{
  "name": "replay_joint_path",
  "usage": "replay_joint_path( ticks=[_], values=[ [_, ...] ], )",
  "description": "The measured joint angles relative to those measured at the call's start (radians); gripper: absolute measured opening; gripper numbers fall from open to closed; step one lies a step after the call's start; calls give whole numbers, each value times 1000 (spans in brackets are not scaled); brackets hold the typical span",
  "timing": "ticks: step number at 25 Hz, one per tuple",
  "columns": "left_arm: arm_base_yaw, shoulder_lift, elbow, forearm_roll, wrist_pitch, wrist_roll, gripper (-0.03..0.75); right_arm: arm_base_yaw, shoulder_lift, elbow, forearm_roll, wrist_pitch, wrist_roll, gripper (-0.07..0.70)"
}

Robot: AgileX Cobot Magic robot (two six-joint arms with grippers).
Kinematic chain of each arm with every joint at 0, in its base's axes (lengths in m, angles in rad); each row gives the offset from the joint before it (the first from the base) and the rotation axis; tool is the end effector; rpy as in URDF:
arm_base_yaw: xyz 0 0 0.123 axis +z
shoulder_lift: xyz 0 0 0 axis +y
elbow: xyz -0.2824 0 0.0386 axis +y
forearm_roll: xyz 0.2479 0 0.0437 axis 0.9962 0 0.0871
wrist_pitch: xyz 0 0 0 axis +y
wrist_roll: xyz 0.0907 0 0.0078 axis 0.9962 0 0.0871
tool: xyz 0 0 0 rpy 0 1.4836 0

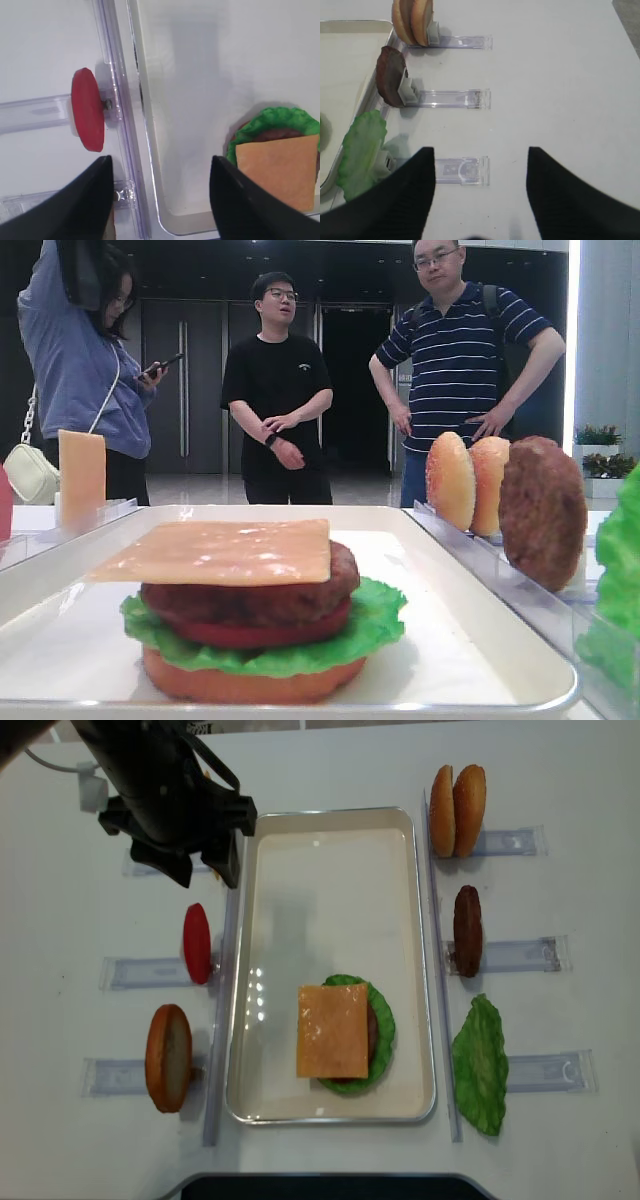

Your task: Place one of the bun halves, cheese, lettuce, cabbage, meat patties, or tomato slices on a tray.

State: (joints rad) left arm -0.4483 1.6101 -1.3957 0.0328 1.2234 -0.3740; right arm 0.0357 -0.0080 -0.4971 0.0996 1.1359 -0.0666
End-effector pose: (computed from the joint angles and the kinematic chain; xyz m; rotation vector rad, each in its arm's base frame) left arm 0.2905 -0.1366 0.3048 0.1200 2.9233 -0.0863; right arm -0.0096 0.0079 0.2707 -0.1175 2.1084 0.1020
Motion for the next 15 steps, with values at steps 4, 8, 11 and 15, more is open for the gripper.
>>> replay_joint_path(
  ticks=[4, 8, 11, 15],
  values=[
    [47, 0, 0, 2, 0, 19, 465, 0, 0, 0, 0, 0, 0, 417],
    [101, 0, 0, 3, 0, 46, 465, 0, 0, 0, 0, 0, 0, 417],
    [136, 0, 0, 13, 0, 64, 465, 0, 0, 0, 0, 1, 0, 417],
    [177, 0, 0, 24, 0, 87, 465, 0, 0, 0, 0, 1, 0, 417]
  ],
)
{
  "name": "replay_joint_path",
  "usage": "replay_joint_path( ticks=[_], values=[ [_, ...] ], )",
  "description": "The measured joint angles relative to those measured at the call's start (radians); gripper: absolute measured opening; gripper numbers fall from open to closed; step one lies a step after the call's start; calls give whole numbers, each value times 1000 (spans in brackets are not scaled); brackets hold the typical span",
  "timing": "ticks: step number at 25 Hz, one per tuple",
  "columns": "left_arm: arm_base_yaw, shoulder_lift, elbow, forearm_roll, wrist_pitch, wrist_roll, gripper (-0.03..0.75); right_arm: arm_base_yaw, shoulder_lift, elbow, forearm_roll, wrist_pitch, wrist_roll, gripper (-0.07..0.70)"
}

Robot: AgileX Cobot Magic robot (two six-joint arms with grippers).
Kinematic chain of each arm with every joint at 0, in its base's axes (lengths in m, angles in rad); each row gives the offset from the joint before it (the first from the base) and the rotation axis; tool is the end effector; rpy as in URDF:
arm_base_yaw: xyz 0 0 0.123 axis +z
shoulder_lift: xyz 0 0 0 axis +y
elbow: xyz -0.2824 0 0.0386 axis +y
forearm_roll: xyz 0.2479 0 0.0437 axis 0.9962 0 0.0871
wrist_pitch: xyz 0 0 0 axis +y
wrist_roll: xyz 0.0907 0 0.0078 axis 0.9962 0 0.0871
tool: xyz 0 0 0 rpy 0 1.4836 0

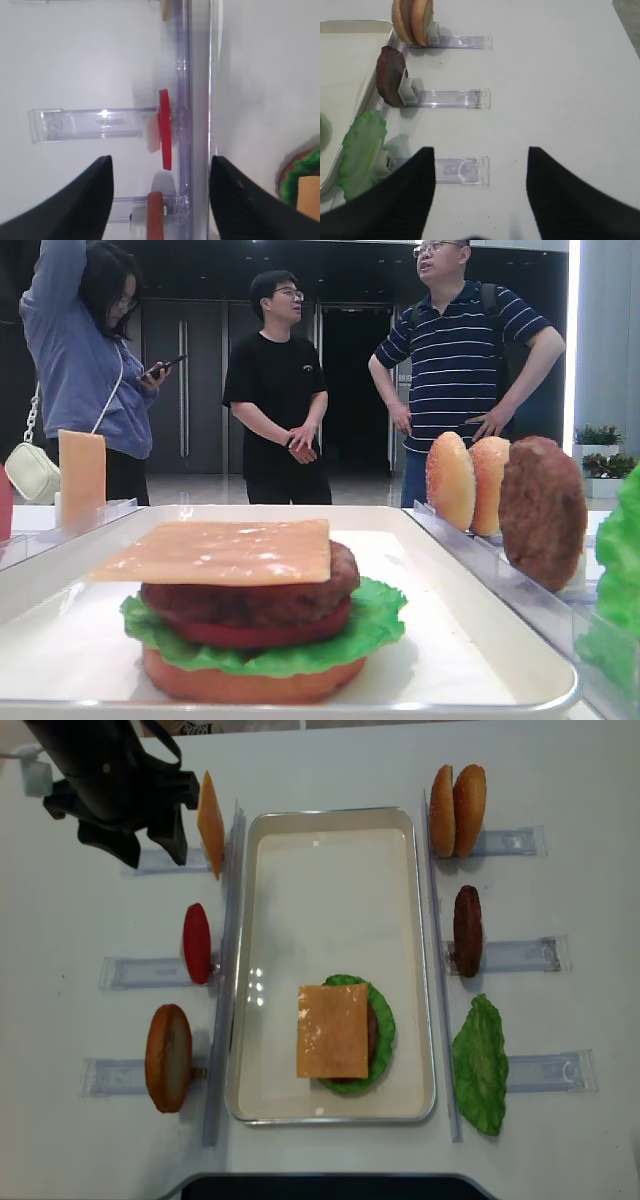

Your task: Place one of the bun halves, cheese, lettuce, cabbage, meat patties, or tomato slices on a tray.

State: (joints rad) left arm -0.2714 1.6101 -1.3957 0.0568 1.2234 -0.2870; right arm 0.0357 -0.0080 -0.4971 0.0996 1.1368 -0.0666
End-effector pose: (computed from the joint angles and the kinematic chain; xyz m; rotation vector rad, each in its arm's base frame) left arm 0.3105 -0.0814 0.3049 -0.0032 2.9147 -0.0110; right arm -0.0096 0.0079 0.2706 -0.1176 2.1093 0.1021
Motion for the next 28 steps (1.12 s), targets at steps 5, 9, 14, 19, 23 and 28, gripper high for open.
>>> replay_joint_path(
  ticks=[5, 9, 14, 19, 23, 28],
  values=[
    [46, 0, 0, 12, 0, 28, 465, 0, 0, 0, 0, 0, 0, 417],
    [89, 0, 0, 19, 0, 52, 465, 0, 0, 0, 0, 0, 0, 417],
    [143, 0, 0, 24, 0, 76, 464, 0, 0, 0, 0, 0, 0, 417],
    [178, 0, 0, 36, 0, 103, 464, 0, 0, 0, 0, 0, 0, 417],
    [206, 0, 0, 42, 0, 118, 464, 0, 0, 0, 0, 0, 0, 417],
    [242, 0, 0, 49, 0, 144, 464, 0, 0, 0, 0, 0, 0, 417]
  ],
)
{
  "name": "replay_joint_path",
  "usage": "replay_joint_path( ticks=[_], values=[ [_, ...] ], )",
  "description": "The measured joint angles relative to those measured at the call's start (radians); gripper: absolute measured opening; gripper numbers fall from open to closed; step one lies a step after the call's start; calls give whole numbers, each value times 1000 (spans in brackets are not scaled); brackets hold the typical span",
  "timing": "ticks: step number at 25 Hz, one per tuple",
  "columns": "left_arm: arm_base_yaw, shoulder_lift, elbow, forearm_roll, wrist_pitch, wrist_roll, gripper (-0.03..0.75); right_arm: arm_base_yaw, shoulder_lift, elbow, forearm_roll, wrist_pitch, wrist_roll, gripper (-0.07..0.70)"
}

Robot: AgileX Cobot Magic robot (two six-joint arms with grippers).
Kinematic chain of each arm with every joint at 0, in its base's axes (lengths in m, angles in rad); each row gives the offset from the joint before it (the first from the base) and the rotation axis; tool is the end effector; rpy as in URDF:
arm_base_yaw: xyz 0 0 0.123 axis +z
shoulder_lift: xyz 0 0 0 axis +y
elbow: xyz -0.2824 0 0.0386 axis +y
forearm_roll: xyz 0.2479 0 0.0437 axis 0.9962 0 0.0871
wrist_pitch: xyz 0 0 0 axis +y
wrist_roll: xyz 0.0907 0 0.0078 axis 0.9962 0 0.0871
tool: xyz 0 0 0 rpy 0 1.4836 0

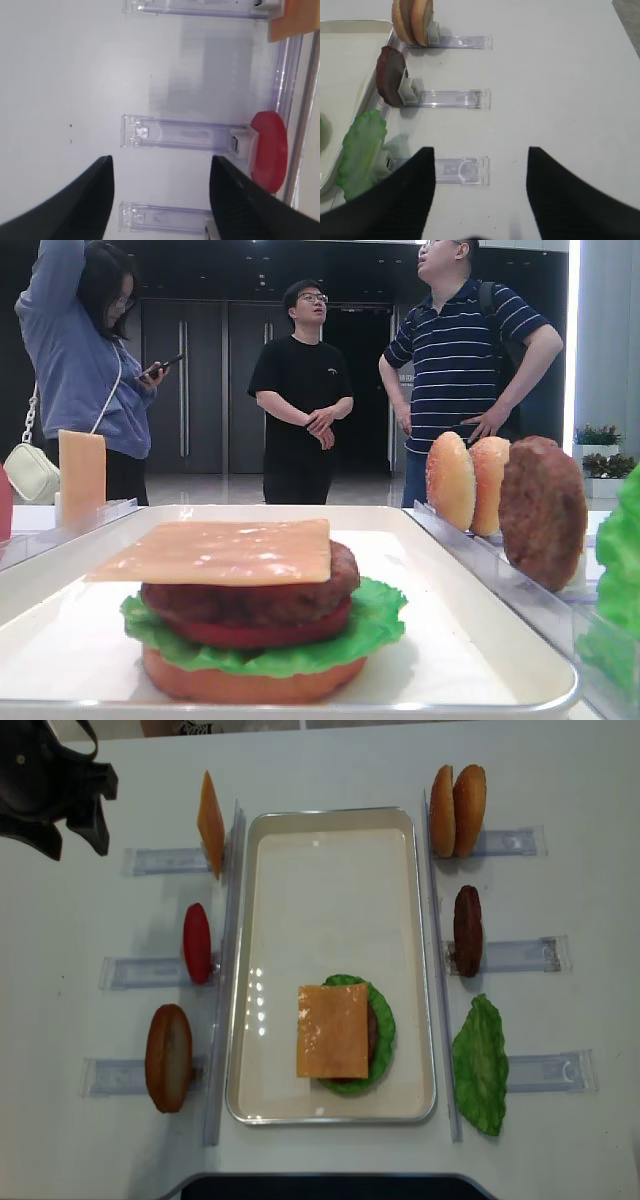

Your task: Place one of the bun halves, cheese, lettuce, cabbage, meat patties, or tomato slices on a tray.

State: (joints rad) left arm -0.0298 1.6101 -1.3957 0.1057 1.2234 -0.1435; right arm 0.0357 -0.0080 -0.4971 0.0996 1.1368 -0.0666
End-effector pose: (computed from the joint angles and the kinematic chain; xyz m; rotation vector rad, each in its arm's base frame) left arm 0.3211 -0.0005 0.3052 -0.1290 2.9082 0.1222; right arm -0.0096 0.0079 0.2706 -0.1176 2.1093 0.1021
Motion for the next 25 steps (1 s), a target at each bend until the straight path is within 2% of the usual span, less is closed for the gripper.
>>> replay_joint_path(
  ticks=[14, 21, 25],
  values=[
    [4, -3, 0, 17, 0, 16, 464, 0, 0, 0, 0, 0, 0, 417],
    [5, -63, 11, 17, 2, 16, 464, 0, 0, 0, 0, 0, 0, 417],
    [5, -123, 53, 17, 2, 16, 464, 0, 0, 0, 0, 0, 0, 417]
  ],
)
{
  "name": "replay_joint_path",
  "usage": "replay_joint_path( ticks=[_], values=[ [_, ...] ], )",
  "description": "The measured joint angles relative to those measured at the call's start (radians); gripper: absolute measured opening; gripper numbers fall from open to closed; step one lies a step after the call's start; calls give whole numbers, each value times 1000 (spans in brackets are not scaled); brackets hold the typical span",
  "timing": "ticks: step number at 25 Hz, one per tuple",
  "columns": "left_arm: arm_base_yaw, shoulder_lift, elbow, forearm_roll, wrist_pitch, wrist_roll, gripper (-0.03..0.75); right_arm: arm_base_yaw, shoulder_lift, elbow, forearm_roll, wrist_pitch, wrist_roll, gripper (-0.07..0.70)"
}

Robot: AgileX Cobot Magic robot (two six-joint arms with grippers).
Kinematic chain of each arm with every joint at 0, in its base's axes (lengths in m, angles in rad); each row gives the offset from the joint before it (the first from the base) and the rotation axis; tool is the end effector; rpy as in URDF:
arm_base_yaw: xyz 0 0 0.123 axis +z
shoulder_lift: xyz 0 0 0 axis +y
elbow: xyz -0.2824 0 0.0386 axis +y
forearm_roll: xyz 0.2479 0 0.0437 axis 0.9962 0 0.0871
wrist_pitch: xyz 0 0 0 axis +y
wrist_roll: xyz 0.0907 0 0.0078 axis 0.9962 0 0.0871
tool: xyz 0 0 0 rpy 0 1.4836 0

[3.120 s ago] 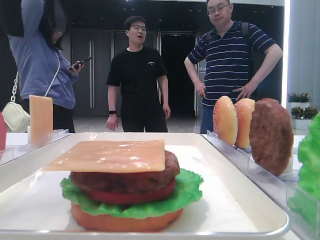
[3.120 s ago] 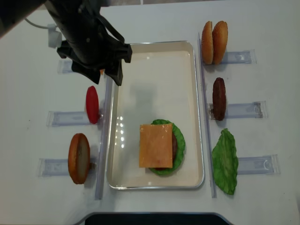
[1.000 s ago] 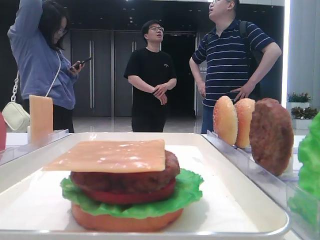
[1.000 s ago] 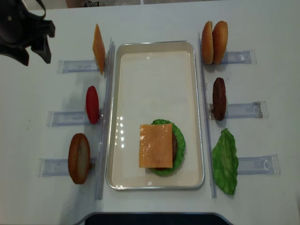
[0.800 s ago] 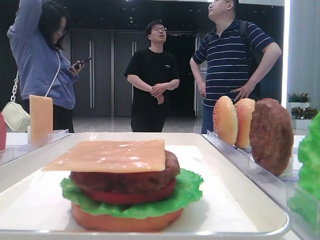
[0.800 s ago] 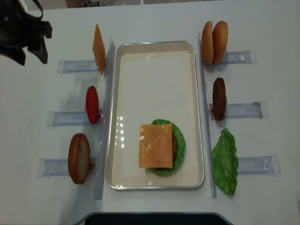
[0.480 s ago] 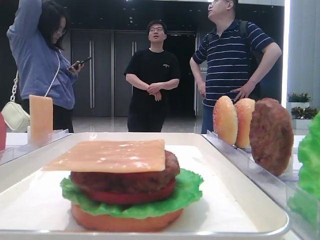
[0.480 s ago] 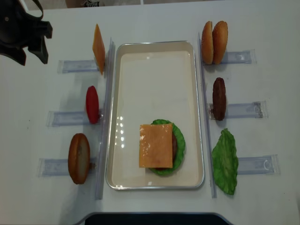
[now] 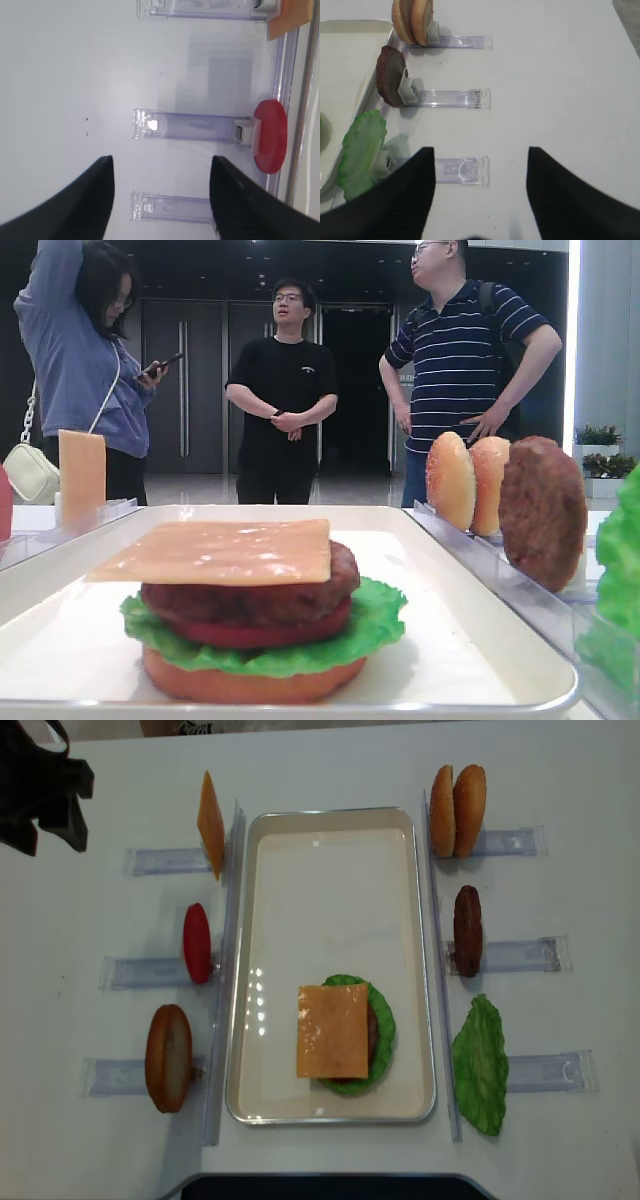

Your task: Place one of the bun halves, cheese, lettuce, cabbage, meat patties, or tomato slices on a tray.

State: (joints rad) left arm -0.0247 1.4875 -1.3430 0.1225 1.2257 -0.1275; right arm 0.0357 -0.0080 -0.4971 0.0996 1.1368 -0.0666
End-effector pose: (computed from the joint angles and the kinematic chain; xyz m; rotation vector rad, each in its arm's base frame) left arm 0.2925 0.0033 0.3285 -0.1109 2.8403 0.1408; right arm -0.0096 0.0079 0.2706 -0.1176 2.1093 0.1021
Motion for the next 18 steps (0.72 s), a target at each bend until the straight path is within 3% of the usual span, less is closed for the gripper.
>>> replay_joint_path(
  ticks=[18],
  values=[
    [0, -361, 197, -13, 14, -10, 464, 0, 0, 0, 0, 0, 0, 417]
  ],
)
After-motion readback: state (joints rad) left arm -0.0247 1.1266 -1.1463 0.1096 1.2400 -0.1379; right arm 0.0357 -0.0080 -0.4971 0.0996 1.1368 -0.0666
